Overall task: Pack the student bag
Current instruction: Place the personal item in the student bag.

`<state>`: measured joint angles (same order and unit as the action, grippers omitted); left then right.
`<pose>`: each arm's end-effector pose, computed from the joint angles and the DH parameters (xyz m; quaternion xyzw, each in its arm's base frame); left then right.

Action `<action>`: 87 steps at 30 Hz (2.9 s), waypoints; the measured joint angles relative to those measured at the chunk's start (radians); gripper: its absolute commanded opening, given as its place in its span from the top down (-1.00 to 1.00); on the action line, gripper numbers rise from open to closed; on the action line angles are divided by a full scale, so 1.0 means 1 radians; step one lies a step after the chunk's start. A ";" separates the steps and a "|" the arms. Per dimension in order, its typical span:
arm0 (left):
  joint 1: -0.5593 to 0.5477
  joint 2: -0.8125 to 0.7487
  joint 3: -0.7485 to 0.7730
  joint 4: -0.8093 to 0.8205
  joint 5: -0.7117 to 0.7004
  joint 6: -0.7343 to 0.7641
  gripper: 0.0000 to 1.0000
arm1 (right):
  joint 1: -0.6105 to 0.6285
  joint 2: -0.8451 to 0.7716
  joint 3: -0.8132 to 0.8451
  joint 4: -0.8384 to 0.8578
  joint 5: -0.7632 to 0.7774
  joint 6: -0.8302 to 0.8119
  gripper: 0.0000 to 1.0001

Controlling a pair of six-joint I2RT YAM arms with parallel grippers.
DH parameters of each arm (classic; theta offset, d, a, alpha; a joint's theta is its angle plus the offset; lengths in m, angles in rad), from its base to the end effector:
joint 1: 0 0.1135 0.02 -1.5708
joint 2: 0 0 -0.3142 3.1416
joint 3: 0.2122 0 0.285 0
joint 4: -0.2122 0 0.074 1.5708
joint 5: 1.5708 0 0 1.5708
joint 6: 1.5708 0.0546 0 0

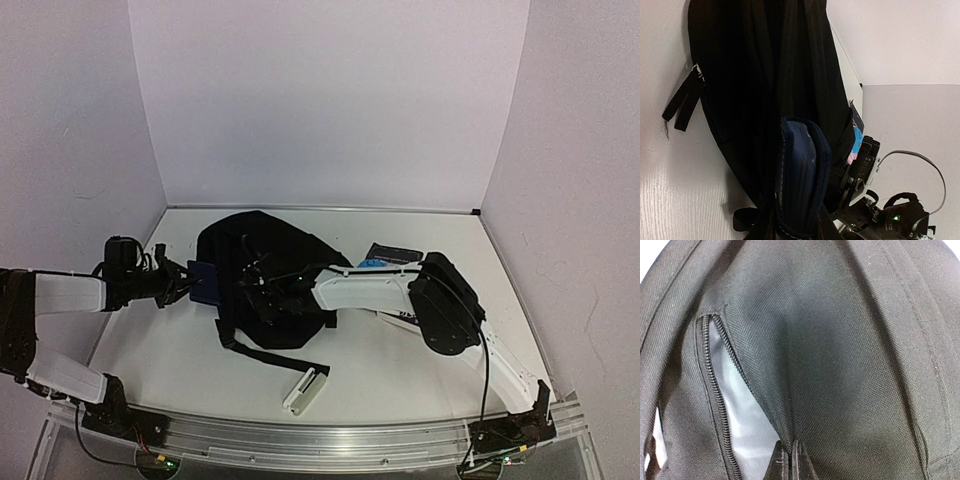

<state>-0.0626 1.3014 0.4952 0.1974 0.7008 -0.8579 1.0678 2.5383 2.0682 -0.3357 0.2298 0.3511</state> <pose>0.2648 -0.0519 0.1907 -0.1760 0.8292 -0.4657 0.2542 0.3206 0.5568 0.1273 -0.2832 0.8781 0.1608 0.3506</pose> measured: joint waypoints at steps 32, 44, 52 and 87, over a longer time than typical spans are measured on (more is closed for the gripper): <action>-0.240 0.182 0.006 0.151 -0.024 -0.246 1.00 | -0.010 -0.136 -0.091 0.053 -0.112 0.207 1.00; -0.261 0.332 0.006 0.423 -0.079 -0.352 1.00 | -0.004 -0.145 -0.124 0.106 -0.128 0.231 1.00; -0.309 0.439 0.011 0.594 -0.148 -0.392 1.00 | -0.004 -0.147 -0.140 0.134 -0.119 0.256 1.00; -0.382 0.177 0.112 0.008 -0.318 -0.137 0.42 | 0.022 -0.173 -0.161 0.132 -0.136 0.289 1.00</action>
<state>-0.4442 1.4786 0.6075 0.2051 0.3827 -0.9946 1.0901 2.3650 1.9068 -0.2039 0.0941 0.6403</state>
